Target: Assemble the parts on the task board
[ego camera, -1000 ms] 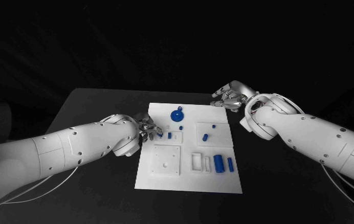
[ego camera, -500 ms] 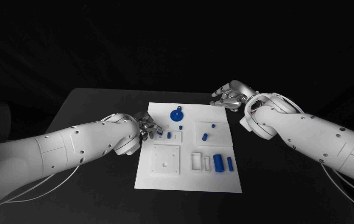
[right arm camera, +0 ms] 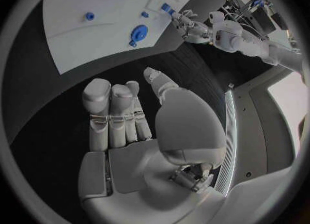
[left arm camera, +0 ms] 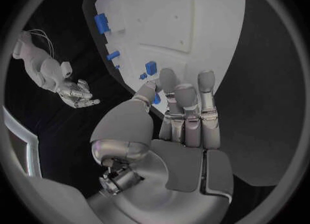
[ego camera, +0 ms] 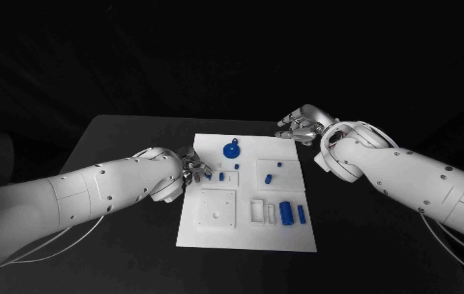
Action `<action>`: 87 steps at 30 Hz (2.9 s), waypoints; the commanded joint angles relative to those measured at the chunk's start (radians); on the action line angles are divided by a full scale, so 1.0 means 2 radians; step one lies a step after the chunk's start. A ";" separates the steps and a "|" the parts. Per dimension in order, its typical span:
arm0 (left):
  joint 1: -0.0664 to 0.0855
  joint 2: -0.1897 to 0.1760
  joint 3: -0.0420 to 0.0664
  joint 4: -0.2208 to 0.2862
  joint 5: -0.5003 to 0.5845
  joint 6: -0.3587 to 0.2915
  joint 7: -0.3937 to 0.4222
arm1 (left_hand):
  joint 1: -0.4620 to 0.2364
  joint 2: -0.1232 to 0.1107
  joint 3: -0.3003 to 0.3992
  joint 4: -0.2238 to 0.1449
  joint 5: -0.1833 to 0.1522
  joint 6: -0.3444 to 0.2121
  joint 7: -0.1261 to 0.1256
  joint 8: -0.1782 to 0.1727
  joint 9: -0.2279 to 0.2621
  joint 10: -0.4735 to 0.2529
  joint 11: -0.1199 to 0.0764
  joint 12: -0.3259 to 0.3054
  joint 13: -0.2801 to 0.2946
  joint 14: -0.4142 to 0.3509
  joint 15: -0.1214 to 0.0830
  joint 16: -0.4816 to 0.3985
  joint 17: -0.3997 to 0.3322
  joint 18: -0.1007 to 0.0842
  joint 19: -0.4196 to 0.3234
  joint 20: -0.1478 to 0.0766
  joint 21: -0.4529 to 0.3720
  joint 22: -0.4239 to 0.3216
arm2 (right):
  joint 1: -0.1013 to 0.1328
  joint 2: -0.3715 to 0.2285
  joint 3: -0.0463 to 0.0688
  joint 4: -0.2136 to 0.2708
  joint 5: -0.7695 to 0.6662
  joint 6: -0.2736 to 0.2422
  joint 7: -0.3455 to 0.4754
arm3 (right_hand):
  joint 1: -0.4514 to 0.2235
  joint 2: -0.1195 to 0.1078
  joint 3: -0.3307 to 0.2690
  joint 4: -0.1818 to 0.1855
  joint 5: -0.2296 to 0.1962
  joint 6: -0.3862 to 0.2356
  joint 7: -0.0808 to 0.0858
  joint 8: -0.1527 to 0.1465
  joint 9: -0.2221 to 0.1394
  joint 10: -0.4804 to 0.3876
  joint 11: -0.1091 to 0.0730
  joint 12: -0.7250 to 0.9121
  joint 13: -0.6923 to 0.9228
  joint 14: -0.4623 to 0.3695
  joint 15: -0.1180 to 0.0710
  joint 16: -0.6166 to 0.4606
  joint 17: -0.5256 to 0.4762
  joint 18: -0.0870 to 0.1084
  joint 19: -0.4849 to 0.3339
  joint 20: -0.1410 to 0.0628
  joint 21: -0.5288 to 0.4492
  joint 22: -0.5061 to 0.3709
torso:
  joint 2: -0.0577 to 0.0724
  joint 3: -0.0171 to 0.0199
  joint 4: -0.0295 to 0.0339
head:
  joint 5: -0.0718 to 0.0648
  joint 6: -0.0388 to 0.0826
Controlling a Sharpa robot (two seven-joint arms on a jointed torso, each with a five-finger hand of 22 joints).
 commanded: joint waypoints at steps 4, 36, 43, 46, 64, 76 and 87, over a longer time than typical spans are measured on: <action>0.000 0.002 0.000 0.000 -0.008 0.013 -0.006 | 0.005 0.002 0.002 -0.002 0.001 0.069 -0.053 0.001 0.073 0.021 -0.008 0.002 0.001 -0.001 -0.002 -0.002 0.000 0.000 0.002 0.000 0.002 0.009 | 0.000 0.000 0.000 0.000 -0.001 0.008 0.004 | -0.005 -0.002 0.002 0.000 0.003 0.003 -0.001 -0.002 0.000 0.001 -0.002 0.001 0.001 0.002 -0.003 -0.003 0.000 0.004 0.004 -0.001 -0.001 0.052 | 0.000 -0.0003 0.0006 | 0.000 0.000; -0.001 0.005 0.000 -0.002 -0.019 0.050 -0.014 | 0.008 0.000 0.001 -0.003 0.001 0.070 -0.053 -0.001 0.068 0.021 -0.007 0.000 0.000 -0.002 -0.001 -0.004 0.002 0.000 0.000 0.001 0.001 0.009 | 0.000 -0.001 0.000 0.000 0.000 0.011 0.005 | -0.005 -0.001 0.002 -0.001 0.004 0.003 -0.001 -0.002 0.000 0.000 -0.002 0.001 0.001 0.002 -0.003 -0.003 0.000 0.004 0.004 -0.001 -0.002 0.052 | 0.000 -0.0003 0.0006 | -0.001 -0.001; -0.001 0.005 0.000 -0.004 -0.022 0.053 -0.018 | 0.007 -0.002 -0.001 -0.002 -0.002 0.075 -0.054 0.001 0.068 0.021 -0.007 0.001 0.001 -0.001 -0.001 -0.003 0.002 0.000 0.000 0.002 0.001 0.009 | 0.000 -0.002 0.000 0.000 0.000 0.011 0.005 | -0.005 -0.001 0.002 -0.001 0.004 0.003 -0.001 -0.002 0.000 0.000 -0.002 0.001 0.001 0.002 -0.003 -0.003 0.000 0.004 0.004 -0.001 -0.002 0.052 | 0.000 0.0000 0.0003 | 0.000 -0.001; -0.001 0.006 0.000 -0.006 -0.022 0.053 -0.018 | 0.007 -0.003 -0.003 -0.001 -0.005 0.075 -0.055 0.003 0.070 0.021 -0.007 0.002 0.001 -0.001 -0.001 -0.003 0.003 -0.001 0.001 0.002 0.001 0.009 | 0.000 -0.002 0.000 0.001 0.000 0.011 0.005 | -0.005 -0.001 0.002 -0.001 0.004 0.003 -0.001 -0.002 0.000 0.000 -0.002 0.001 0.001 0.002 -0.003 -0.003 0.000 0.004 0.004 -0.001 -0.002 0.052 | 0.000 0.0000 0.0006 | 0.000 -0.001; -0.001 0.012 0.000 -0.014 -0.025 0.053 -0.021 | 0.007 -0.001 -0.003 0.003 -0.004 0.074 -0.058 0.023 0.090 0.021 -0.005 0.010 0.002 -0.001 0.000 0.001 0.003 0.000 0.001 0.003 0.002 0.009 | 0.000 -0.002 0.000 0.000 0.000 0.011 0.004 | -0.005 -0.001 0.002 -0.001 0.004 0.003 -0.001 -0.002 0.000 0.000 -0.002 0.001 0.001 0.002 -0.003 -0.003 0.000 0.004 0.004 -0.001 -0.002 0.052 | 0.000 0.0002 0.0001 | 0.001 -0.001; -0.001 0.017 0.001 -0.022 -0.030 0.058 -0.024 | 0.003 -0.001 0.002 0.000 0.002 0.078 -0.060 0.029 0.100 0.021 -0.007 0.017 0.003 0.000 0.001 0.006 0.006 0.001 0.001 0.004 0.005 0.010 | 0.000 -0.001 0.000 -0.001 0.000 0.011 0.005 | -0.005 -0.002 0.003 -0.001 0.005 0.003 -0.001 -0.002 0.000 0.000 -0.002 0.000 0.000 0.002 -0.003 -0.005 -0.002 0.004 0.003 -0.001 -0.004 0.052 | 0.000 0.0001 -0.0001 | 0.001 -0.002; -0.001 0.025 0.001 -0.027 -0.030 0.071 -0.026 | -0.002 0.002 0.003 0.007 0.000 0.089 -0.064 0.029 0.138 0.020 -0.008 0.041 0.014 0.004 0.000 0.031 0.037 0.002 0.000 0.005 0.017 0.010 | 0.000 0.000 0.000 -0.001 0.000 0.011 0.005 | -0.005 -0.002 0.004 -0.002 0.006 0.003 -0.001 -0.002 0.000 0.000 -0.002 0.000 0.000 0.002 -0.003 -0.006 -0.003 0.004 0.003 -0.001 -0.006 0.051 | 0.000 0.0001 -0.0001 | 0.002 -0.003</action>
